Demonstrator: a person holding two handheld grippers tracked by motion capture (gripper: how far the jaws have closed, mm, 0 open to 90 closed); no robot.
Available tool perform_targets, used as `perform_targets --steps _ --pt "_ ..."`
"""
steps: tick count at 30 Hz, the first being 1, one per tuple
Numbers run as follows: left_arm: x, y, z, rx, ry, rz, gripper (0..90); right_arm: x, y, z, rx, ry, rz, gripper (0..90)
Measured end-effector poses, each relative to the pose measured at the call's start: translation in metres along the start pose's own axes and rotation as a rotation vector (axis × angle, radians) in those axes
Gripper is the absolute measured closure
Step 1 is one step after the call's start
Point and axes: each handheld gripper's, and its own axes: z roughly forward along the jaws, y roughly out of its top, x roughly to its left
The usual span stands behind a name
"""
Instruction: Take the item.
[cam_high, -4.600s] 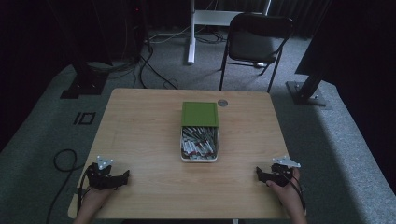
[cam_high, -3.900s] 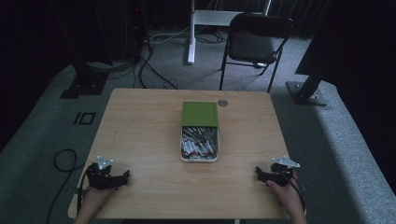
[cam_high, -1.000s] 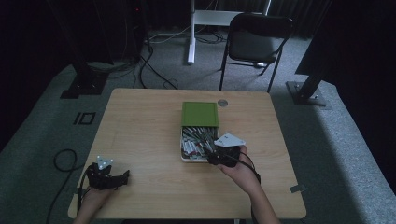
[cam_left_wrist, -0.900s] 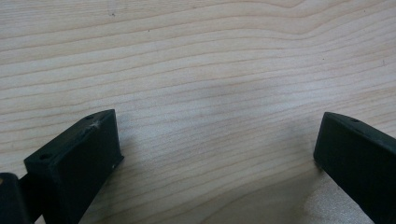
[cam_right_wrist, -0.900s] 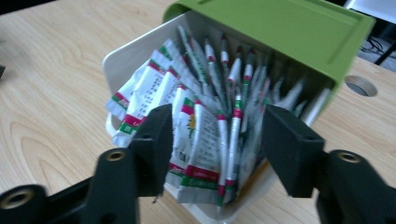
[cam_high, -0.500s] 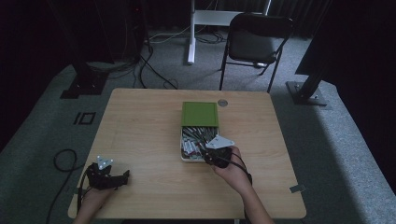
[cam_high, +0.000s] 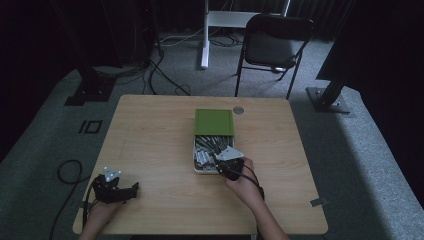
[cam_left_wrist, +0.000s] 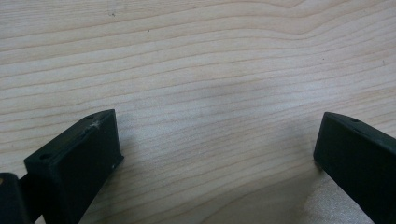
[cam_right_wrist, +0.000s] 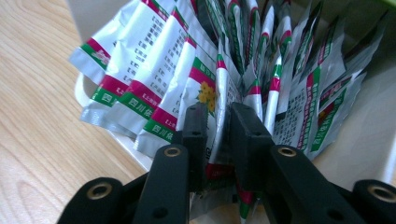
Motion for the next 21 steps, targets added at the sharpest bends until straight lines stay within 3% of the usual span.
perform_targets --steps 3,4,9,21 --pt "0.0 0.0 0.0 0.0 0.0 0.0 1.3 0.002 -0.001 0.002 0.009 -0.013 -0.011 80.0" --pt "0.0 0.0 0.0 0.0 0.0 0.0 1.3 0.002 -0.002 0.003 0.015 -0.031 -0.01 84.8" --pt "0.0 0.0 0.0 0.0 0.0 0.0 1.3 -0.001 -0.001 0.001 0.018 -0.031 0.016 87.7" --pt "0.0 0.0 0.0 -0.001 0.0 -0.001 1.3 -0.005 0.012 -0.024 -0.063 0.035 0.061 88.2"
